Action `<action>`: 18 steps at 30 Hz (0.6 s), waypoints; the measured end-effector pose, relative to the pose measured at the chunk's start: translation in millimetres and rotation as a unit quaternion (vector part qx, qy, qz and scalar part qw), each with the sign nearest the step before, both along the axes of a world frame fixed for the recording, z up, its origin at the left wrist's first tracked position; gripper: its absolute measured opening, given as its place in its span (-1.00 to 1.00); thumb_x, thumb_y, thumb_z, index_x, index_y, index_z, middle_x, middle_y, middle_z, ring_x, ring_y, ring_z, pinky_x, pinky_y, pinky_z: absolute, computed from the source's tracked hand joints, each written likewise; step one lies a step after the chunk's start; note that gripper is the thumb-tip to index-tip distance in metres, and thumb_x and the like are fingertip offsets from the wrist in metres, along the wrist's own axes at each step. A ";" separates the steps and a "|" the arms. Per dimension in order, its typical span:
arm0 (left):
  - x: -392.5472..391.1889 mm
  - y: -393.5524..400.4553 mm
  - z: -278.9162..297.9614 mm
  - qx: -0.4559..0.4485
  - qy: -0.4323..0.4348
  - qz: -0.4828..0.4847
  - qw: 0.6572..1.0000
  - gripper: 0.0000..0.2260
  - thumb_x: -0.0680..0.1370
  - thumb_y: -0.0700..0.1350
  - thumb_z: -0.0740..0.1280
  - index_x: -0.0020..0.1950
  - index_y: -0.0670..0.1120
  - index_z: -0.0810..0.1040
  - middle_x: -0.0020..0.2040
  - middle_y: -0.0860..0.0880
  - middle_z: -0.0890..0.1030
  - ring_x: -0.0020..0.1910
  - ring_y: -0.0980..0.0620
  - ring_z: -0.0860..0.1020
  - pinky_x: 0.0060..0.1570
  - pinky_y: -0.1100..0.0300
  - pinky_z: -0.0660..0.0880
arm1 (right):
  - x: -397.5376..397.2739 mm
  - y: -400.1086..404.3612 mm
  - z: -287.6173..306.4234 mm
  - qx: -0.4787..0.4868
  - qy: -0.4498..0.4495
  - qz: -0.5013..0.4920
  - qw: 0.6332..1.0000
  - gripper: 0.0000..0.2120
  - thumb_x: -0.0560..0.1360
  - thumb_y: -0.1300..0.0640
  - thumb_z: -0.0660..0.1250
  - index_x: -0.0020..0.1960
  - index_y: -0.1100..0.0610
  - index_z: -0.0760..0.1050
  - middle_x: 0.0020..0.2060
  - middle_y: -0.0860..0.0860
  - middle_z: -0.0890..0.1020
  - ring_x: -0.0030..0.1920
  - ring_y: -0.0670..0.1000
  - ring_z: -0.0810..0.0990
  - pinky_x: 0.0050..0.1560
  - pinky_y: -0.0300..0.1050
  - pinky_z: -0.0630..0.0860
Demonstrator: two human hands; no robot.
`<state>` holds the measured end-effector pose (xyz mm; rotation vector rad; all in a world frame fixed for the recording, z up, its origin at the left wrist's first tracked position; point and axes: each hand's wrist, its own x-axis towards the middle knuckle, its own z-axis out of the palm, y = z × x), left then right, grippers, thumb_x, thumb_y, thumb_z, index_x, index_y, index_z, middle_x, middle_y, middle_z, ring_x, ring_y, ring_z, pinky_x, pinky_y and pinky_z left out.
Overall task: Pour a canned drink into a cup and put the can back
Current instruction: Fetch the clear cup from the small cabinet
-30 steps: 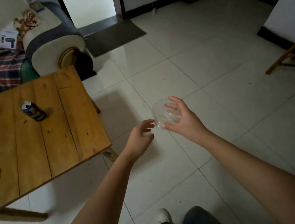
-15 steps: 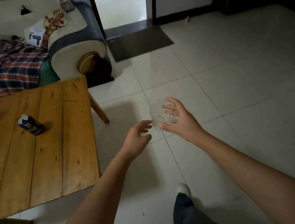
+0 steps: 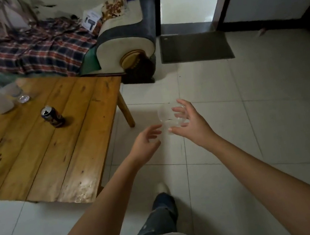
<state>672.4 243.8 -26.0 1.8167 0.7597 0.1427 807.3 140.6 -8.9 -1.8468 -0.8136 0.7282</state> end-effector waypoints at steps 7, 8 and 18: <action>27.3 65.6 -15.3 -0.009 -0.002 0.072 0.997 -0.59 0.51 -0.28 0.27 0.33 -0.05 0.39 0.23 -0.05 0.51 0.21 0.04 0.47 0.25 0.06 0.45 | 38.2 85.5 -10.0 -0.022 0.004 0.071 0.997 -0.23 0.37 0.19 0.46 0.42 -0.03 0.11 0.35 -0.02 0.38 0.32 0.00 0.38 0.21 -0.15 0.40; 31.0 79.1 -17.5 -0.009 -0.003 0.085 0.996 -0.60 0.51 -0.28 0.27 0.33 -0.04 0.40 0.22 -0.04 0.51 0.21 0.05 0.47 0.24 0.06 0.46 | 44.0 102.5 -10.7 -0.026 0.001 0.082 0.996 -0.24 0.36 0.19 0.46 0.41 -0.03 0.11 0.35 -0.02 0.38 0.32 0.00 0.38 0.22 -0.14 0.40; 51.1 210.3 -27.9 -0.032 0.002 0.228 0.973 -0.61 0.47 -0.34 0.27 0.28 -0.09 0.44 0.15 -0.05 0.54 0.11 0.07 0.49 -0.08 0.41 0.41 | 76.9 274.3 -21.5 -0.053 0.011 0.222 0.973 -0.23 0.32 0.16 0.49 0.38 -0.06 0.14 0.35 -0.01 0.38 0.30 0.02 0.39 0.24 -0.06 0.44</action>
